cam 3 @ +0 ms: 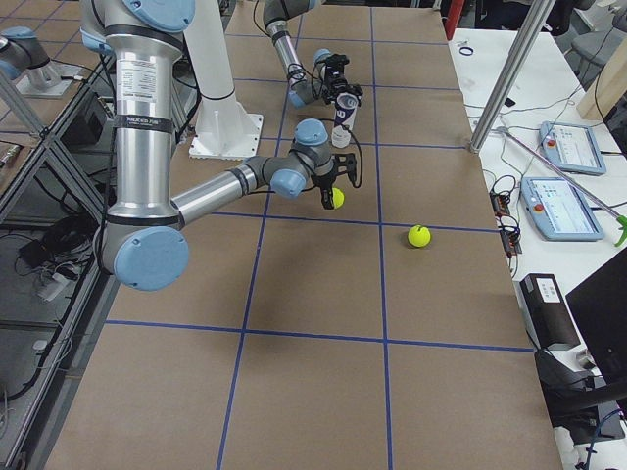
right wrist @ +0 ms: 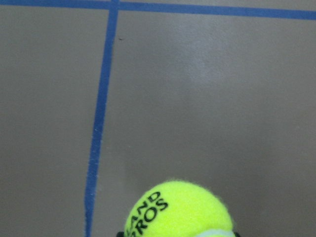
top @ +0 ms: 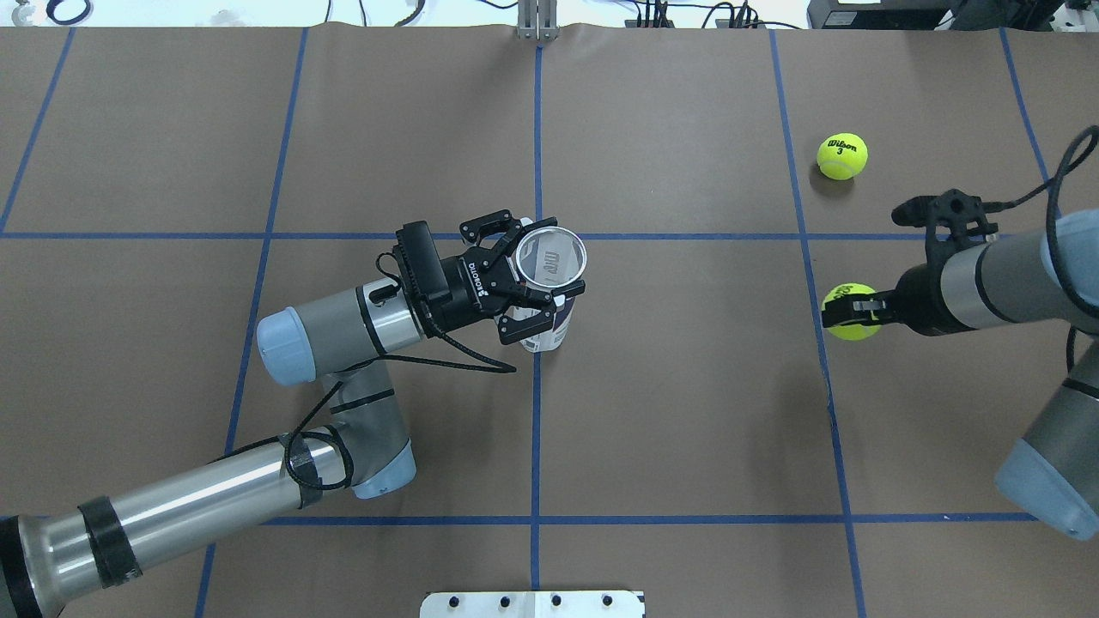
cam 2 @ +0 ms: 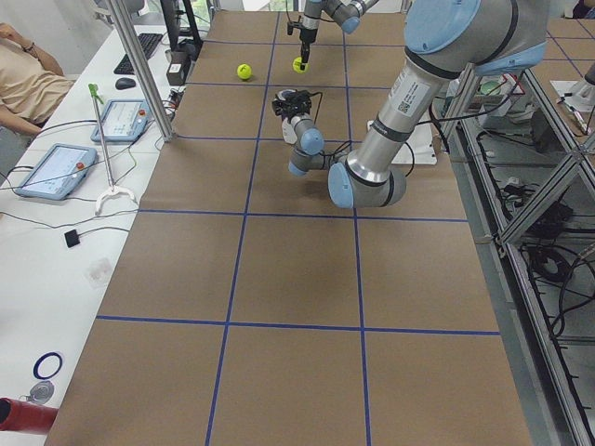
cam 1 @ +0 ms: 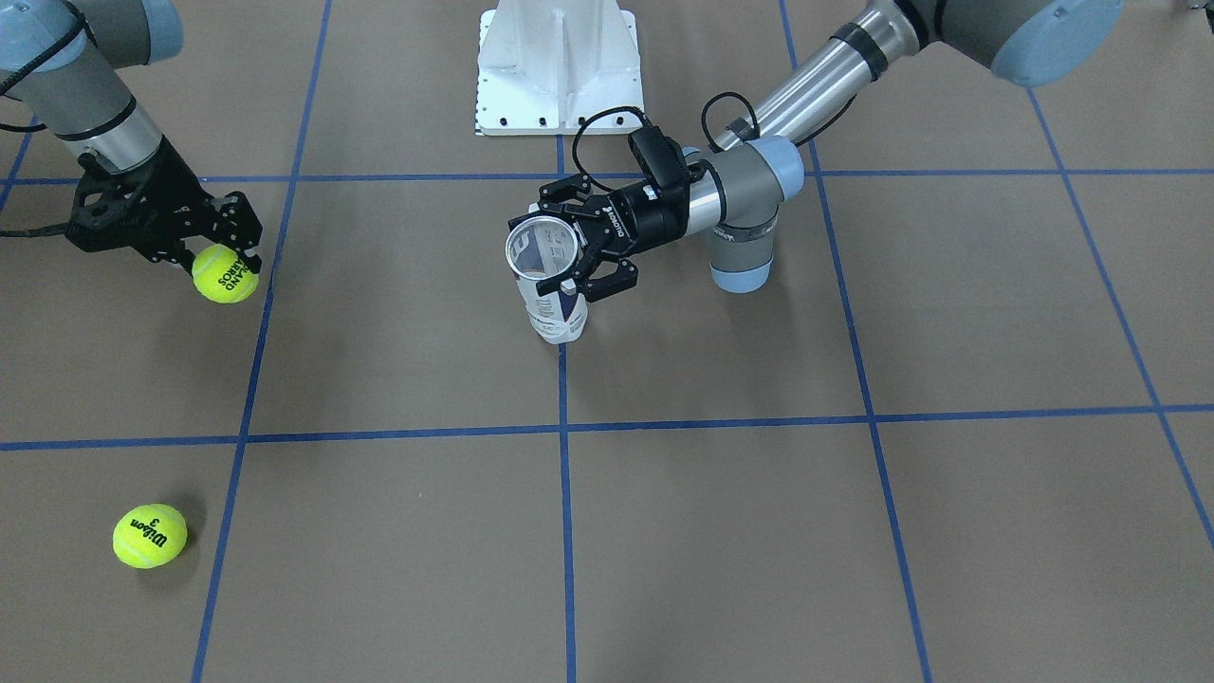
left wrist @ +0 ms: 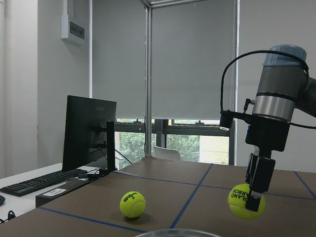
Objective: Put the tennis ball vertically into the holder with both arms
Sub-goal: 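Carry the ball with the right gripper to above the can's open top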
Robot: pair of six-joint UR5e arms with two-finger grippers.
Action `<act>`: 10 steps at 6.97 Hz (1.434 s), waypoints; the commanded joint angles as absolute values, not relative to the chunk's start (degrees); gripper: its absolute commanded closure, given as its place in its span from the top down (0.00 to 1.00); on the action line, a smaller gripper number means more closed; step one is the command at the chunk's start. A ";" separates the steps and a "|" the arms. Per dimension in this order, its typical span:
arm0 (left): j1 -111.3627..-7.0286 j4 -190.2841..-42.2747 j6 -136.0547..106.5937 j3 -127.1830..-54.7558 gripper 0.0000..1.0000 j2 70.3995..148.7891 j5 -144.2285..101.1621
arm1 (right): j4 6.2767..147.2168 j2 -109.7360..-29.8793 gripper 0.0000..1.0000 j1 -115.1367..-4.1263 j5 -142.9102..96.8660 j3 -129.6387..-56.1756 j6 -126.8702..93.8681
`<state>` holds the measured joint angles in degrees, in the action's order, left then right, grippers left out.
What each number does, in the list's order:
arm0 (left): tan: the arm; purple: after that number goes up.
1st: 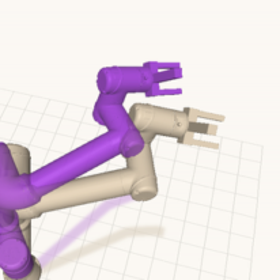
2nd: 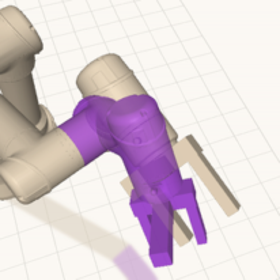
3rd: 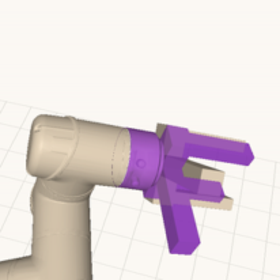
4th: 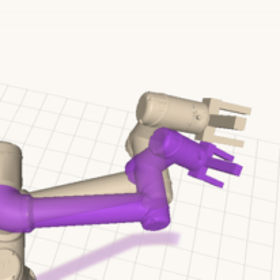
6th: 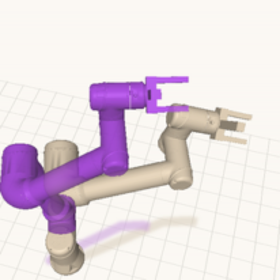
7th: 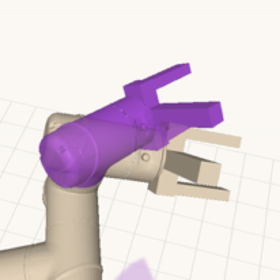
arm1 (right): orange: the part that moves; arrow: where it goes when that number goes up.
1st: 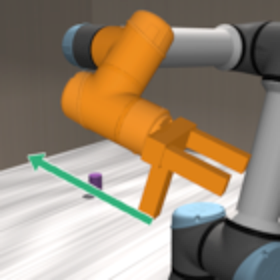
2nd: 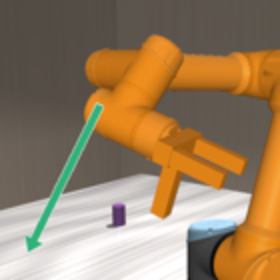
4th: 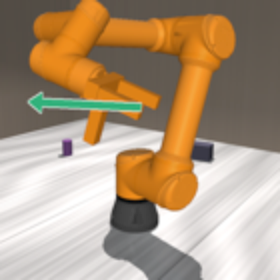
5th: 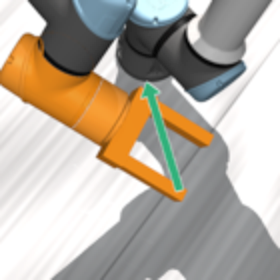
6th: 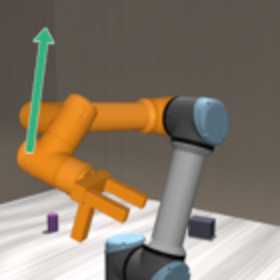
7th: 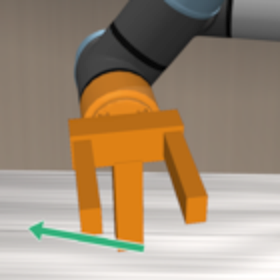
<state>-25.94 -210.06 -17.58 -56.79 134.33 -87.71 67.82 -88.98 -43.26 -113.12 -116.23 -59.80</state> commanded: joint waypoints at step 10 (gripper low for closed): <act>-25.93 -211.03 -17.58 -57.04 0.98 132.63 -87.71 | 105.21 -54.50 0.00 -40.52 -115.93 -122.70 -75.40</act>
